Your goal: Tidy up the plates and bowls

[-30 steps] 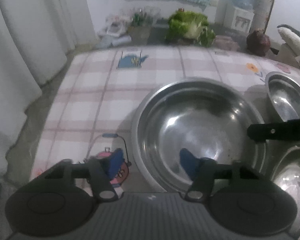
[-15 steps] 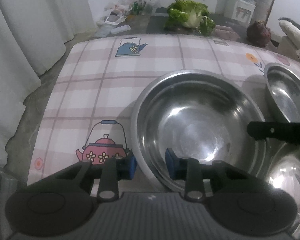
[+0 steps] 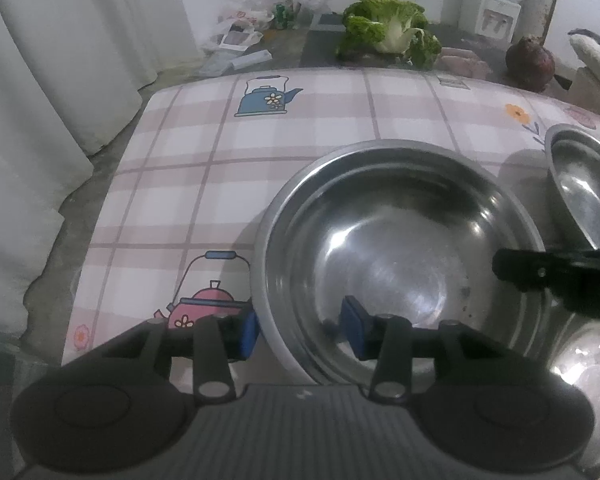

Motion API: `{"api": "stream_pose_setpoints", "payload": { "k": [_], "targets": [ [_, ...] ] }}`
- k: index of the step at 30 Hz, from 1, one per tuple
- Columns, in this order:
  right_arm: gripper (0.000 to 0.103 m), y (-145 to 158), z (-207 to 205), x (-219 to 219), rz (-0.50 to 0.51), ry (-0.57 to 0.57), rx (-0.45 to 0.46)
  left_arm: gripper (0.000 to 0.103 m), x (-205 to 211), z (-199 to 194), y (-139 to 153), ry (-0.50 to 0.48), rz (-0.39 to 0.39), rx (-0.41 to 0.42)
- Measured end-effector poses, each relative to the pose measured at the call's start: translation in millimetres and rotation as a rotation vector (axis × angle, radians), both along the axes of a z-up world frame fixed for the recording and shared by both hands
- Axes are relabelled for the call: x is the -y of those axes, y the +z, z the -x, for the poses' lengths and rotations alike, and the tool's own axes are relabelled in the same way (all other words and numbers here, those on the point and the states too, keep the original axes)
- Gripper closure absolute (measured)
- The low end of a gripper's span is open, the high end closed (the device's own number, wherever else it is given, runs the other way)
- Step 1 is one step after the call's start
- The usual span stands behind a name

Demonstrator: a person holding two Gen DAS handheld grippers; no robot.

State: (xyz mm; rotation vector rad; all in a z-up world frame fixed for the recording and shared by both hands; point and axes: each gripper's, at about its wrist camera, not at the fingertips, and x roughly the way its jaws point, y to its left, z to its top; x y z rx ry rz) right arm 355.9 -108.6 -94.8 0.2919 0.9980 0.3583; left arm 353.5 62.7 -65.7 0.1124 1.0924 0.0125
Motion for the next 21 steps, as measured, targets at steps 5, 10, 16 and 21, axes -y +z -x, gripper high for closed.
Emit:
{"api": "stream_pose_setpoints", "payload": {
  "k": [5, 10, 16, 21],
  "targets": [
    [0.091, -3, -2, 0, -0.008, -0.002, -0.008, 0.056, 0, -6, -4, 0.013, 0.003, -0.017],
    [0.090, -2, -1, -3, 0.005, -0.008, -0.005, 0.055, 2, -5, -2, 0.020, -0.002, -0.012],
    [0.090, 3, 0, -3, 0.005, -0.001, 0.003, 0.056, 1, -2, 5, 0.018, 0.000, -0.001],
    [0.089, 10, 2, -6, 0.004, 0.004, 0.014, 0.056, -2, 2, 13, 0.027, 0.000, 0.014]
  ]
}}
